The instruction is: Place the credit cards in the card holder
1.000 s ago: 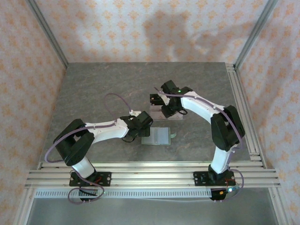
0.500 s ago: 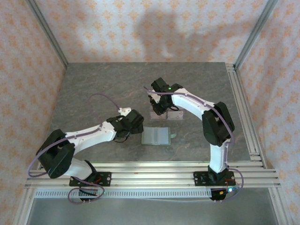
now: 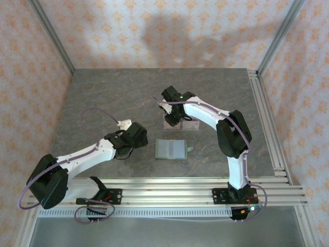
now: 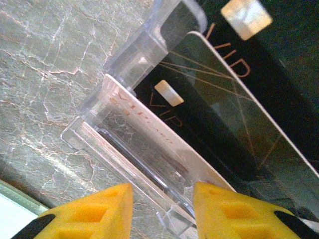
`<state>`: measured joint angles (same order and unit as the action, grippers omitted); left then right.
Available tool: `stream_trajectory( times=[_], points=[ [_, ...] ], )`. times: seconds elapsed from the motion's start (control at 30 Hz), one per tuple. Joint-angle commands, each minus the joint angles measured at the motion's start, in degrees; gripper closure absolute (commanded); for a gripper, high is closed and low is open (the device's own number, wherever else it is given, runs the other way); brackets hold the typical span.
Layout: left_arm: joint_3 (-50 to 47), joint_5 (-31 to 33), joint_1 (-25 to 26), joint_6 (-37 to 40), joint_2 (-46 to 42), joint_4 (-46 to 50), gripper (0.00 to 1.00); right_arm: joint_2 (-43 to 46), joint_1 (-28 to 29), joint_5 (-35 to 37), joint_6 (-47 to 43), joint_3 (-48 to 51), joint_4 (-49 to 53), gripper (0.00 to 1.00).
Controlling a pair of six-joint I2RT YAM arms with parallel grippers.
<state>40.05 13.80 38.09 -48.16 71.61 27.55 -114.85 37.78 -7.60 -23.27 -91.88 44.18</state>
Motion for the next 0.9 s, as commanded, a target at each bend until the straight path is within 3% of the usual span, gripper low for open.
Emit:
stream_trajectory(
  times=[0.0,0.33,0.57,0.87],
  points=[
    [-0.9,2.07,-0.56,-1.27,-0.6,1.13,0.0,-1.36,1.04,2.47,-1.95,0.22,1.85,0.64],
    [-0.86,1.32,-0.69,-1.41,0.12,0.42,0.0,0.06,1.63,2.64,-1.78,3.53,-0.22,0.69],
    [-0.85,1.45,-0.74,-1.61,0.09,0.43,0.0,-1.52,1.67,0.65,-3.51,1.33,1.5,0.82],
    [-0.66,1.16,-0.74,-1.67,0.36,0.13,0.0,-2.25,1.67,2.22,-4.16,-0.21,1.85,0.69]
  ],
)
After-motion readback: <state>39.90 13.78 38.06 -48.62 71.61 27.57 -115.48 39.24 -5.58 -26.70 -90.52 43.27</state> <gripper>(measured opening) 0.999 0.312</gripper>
